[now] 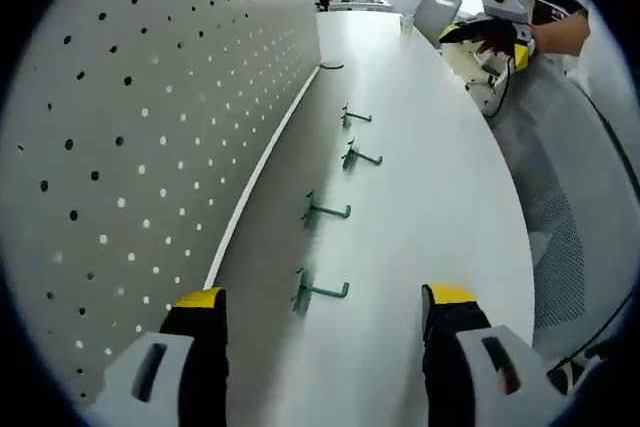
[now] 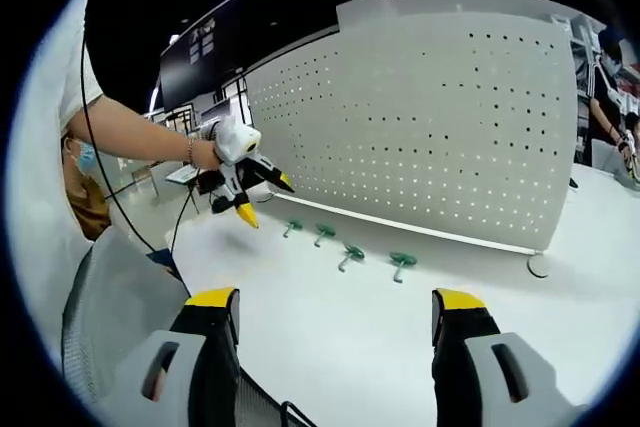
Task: Insert the hook assembly into the mounting plate slot until the hook locks in place.
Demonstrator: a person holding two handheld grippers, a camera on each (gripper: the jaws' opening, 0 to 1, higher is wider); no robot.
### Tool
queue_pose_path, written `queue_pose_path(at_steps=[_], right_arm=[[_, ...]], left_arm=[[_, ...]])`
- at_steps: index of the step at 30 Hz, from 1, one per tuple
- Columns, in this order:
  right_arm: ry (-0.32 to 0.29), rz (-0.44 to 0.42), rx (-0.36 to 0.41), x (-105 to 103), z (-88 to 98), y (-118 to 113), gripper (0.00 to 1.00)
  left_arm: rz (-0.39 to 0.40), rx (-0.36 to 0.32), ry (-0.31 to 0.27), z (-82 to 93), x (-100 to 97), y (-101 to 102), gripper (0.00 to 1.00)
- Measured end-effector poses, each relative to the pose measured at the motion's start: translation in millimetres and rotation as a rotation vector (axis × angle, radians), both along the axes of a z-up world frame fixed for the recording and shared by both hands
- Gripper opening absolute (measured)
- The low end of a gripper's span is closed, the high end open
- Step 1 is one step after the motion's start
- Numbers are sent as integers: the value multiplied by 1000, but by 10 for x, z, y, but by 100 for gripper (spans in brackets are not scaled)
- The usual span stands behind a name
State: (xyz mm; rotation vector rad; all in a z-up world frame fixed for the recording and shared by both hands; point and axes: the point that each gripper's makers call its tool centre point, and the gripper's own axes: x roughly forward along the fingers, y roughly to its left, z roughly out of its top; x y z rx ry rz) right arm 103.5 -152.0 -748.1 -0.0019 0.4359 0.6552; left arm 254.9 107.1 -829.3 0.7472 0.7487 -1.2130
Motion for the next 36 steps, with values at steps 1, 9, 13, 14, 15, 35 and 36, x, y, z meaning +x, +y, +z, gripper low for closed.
queue_pose_path(at_steps=[1,9,13,14,15,35,36], right_arm=[[1,1,-3,-3,-5,-1,76],[8,1,-11,-4,-18,-15,75],[7,-1,-9,7,-7,-26,75],[8,-2,-10,9,-9,-29,75],[8,-1,-11,9,-9,-31,75],[28,-7,-16,9,-49,-44,75],[29,-8,-15,10,-50,-48,75]], left_arm=[[-12,13,-2,-9,5,4,82],[-106,75,-7,-91,53,-17,79],[-145,109,10,-176,46,6,76],[-150,113,10,-180,46,7,76],[-164,125,8,-201,47,12,76],[-248,208,80,-491,-2,1,72],[-245,202,85,-490,-1,-5,72]])
